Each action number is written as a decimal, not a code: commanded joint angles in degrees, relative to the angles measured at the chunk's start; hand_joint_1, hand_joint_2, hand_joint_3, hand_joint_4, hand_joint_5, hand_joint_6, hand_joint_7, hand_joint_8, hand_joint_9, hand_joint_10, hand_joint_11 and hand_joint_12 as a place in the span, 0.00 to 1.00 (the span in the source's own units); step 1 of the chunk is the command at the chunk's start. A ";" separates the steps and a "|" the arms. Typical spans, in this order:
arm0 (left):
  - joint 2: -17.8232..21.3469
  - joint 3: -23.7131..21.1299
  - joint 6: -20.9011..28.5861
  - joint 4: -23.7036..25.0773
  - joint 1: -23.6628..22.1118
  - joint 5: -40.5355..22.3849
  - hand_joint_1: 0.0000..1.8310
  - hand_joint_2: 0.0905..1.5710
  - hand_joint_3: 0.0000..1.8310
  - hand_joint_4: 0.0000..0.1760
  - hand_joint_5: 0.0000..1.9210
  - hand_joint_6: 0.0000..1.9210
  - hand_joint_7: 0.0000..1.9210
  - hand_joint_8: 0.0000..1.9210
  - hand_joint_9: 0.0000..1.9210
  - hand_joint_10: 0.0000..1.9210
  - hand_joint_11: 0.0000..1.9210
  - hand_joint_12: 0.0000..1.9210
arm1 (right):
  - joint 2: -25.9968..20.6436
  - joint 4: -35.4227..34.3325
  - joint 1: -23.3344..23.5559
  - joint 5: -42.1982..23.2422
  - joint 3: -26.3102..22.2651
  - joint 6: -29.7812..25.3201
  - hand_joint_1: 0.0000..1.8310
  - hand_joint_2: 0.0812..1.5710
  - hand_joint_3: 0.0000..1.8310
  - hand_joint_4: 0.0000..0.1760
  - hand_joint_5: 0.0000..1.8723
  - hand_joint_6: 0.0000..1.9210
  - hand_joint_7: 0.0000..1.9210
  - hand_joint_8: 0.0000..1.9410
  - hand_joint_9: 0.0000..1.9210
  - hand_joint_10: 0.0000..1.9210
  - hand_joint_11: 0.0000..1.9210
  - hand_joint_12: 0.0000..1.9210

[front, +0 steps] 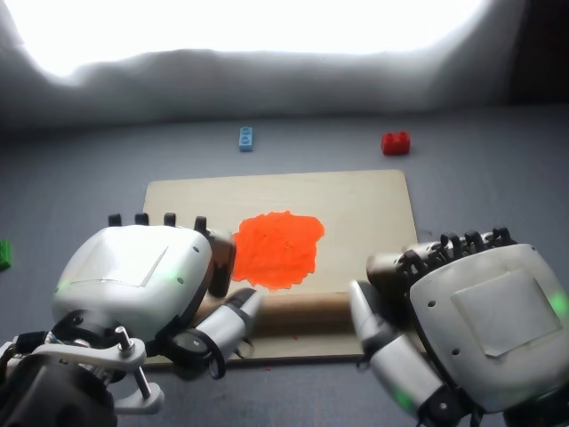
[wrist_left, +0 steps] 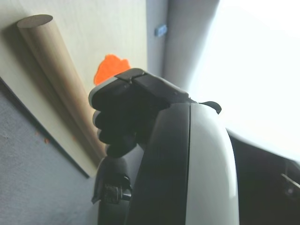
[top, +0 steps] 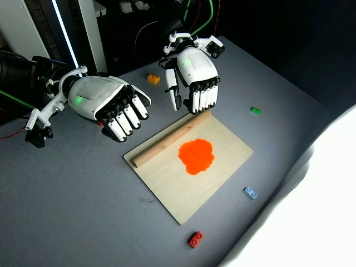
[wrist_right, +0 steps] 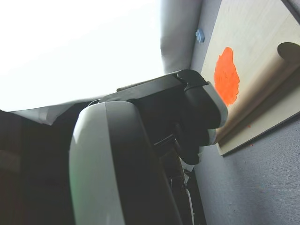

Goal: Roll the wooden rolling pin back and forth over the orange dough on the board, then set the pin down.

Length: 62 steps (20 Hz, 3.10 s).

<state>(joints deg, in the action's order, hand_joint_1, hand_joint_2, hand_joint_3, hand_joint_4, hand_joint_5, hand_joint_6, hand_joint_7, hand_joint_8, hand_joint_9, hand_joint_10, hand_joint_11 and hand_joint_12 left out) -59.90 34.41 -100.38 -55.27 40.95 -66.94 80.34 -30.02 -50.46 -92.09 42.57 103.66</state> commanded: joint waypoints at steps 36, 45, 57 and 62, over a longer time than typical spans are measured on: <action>-8.71 7.35 10.70 15.54 10.92 -17.60 0.22 0.82 0.00 0.16 0.18 0.00 0.21 0.00 0.25 0.00 0.19 0.24 | 12.25 -7.67 3.47 0.94 13.38 -2.01 0.10 0.82 0.04 0.00 0.00 0.20 0.10 0.01 0.00 0.29 0.00 0.56; -11.27 10.60 10.87 15.16 11.39 -18.48 0.00 0.84 0.01 0.00 0.01 0.00 0.02 0.00 0.03 0.00 0.00 0.20 | 13.54 -8.75 3.35 3.49 14.80 -1.11 0.00 0.88 0.03 0.00 0.00 0.01 0.00 0.00 0.00 0.00 0.00 0.00; -13.92 12.45 11.55 14.45 12.57 -19.16 0.00 0.84 0.01 0.00 0.01 0.00 0.02 0.00 0.03 0.00 0.00 0.20 | 14.58 -8.75 2.80 6.07 17.87 -1.63 0.00 0.88 0.03 0.00 0.00 0.01 0.00 0.00 0.00 0.00 0.00 0.00; -14.07 13.26 11.73 14.46 13.59 -19.16 0.00 0.84 0.01 0.00 0.01 0.00 0.02 0.00 0.03 0.00 0.00 0.20 | 15.05 -8.75 2.55 6.52 19.06 -1.76 0.00 0.88 0.03 0.00 0.00 0.01 0.00 0.00 0.00 0.00 0.00 0.00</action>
<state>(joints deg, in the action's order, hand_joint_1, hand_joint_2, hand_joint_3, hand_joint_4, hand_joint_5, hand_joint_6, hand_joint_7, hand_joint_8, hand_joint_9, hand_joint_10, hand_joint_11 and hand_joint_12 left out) -73.82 47.46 -88.79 -44.47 54.52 -80.55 95.35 -43.33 -48.10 -80.60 61.56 102.04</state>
